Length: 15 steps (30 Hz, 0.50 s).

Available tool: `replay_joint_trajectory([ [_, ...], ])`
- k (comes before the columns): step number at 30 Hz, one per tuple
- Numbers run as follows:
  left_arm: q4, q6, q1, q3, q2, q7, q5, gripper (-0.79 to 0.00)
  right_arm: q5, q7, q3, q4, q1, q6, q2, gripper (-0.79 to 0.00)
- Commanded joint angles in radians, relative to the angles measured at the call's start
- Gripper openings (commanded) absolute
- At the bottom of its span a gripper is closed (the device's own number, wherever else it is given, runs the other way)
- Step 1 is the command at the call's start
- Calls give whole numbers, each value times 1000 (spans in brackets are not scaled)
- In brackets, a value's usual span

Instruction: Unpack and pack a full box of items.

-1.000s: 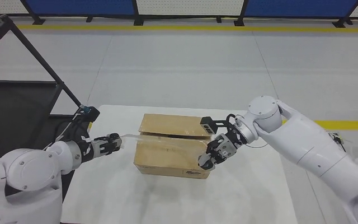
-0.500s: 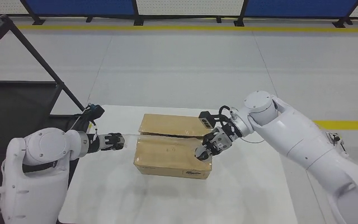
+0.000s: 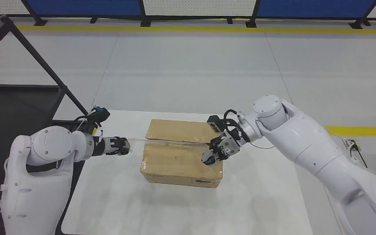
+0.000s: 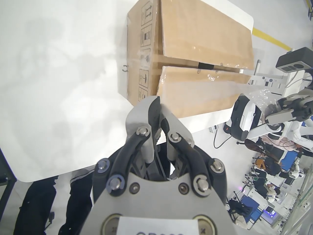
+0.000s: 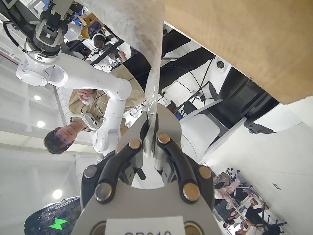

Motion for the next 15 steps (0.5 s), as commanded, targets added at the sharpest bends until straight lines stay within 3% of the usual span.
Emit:
replay_joint_trajectory([
  [1, 32, 9, -7, 13, 1, -11, -25, -785, 27, -7, 19, 9, -7, 28, 0, -785],
  [12, 175, 4, -114, 101, 10, -16, -28, -785, 217, -64, -15, 46, -34, 86, -17, -785],
  [13, 184, 6, -120, 105, 11, -15, -28, -699, 222, -67, -15, 50, -35, 89, -17, -785],
  [14, 194, 8, -125, 110, 12, -12, -28, -520, 227, -76, -15, 56, -37, 98, -17, -785],
  [15, 203, 9, -128, 115, 13, -12, -30, -428, 236, -89, -15, 60, -38, 111, -17, -785],
])
